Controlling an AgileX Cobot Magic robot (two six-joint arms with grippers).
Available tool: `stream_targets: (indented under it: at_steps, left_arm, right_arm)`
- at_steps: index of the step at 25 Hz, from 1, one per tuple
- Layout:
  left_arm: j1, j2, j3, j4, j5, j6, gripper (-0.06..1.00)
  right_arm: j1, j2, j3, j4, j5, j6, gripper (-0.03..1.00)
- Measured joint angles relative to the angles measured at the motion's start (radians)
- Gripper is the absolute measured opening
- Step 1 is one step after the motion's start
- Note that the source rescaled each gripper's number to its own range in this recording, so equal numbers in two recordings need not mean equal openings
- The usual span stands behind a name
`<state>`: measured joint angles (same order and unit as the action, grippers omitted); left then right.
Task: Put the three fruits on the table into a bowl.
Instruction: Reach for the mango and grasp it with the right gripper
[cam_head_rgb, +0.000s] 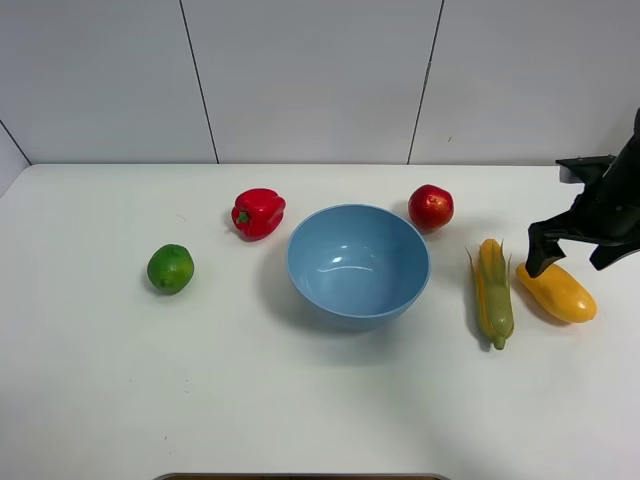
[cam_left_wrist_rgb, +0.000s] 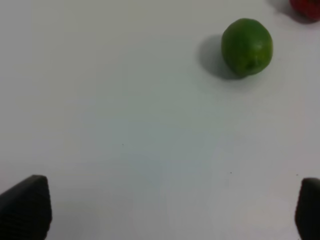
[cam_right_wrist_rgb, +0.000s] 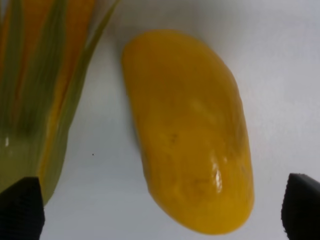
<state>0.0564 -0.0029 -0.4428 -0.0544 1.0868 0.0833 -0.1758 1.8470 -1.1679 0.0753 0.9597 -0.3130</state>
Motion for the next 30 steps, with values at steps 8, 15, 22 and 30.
stream_targets:
  at_steps: [8,15,22,30]
  left_arm:
    - [0.000,0.000,0.000,0.000,0.000,0.000,1.00]
    - [0.000,0.000,0.000,0.000,0.000,0.000,1.00]
    - [0.000,0.000,0.000,0.000,0.000,0.000,1.00]
    - [0.000,0.000,0.000,0.000,0.000,0.000,1.00]
  right_arm:
    - [0.000,0.081,0.000,-0.019,-0.019,-0.017,0.83]
    - [0.000,0.101,0.000,-0.040,-0.079,-0.025,0.81]
    - [0.000,0.139,0.000,-0.046,-0.087,-0.026,0.80]
    - [0.000,0.156,0.000,-0.069,-0.145,-0.026,0.78]
